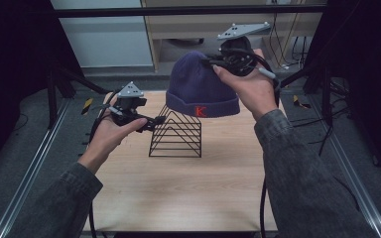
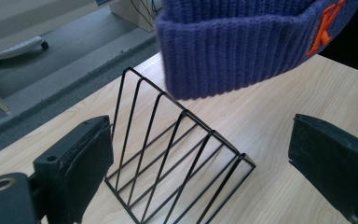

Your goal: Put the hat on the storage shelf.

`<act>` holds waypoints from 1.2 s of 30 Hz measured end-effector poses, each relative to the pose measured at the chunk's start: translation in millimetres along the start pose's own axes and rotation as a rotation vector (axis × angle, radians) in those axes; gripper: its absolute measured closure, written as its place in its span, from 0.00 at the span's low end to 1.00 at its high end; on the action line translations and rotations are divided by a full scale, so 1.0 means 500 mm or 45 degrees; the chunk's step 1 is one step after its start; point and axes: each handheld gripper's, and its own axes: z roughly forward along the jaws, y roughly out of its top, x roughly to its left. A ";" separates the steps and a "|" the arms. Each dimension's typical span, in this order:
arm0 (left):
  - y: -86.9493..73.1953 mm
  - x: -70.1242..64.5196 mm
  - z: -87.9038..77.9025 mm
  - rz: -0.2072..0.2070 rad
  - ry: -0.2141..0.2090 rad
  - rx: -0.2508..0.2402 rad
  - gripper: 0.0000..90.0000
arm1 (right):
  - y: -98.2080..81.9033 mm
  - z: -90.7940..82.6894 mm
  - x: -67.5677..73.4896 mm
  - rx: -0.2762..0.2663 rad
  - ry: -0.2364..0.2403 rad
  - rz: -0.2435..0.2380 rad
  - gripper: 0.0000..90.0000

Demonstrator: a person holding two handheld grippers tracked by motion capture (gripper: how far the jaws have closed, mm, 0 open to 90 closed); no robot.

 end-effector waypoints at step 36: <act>-0.008 0.044 0.017 -0.061 -0.117 -0.075 0.70 | 0.035 0.069 0.067 -0.010 0.153 -0.031 0.90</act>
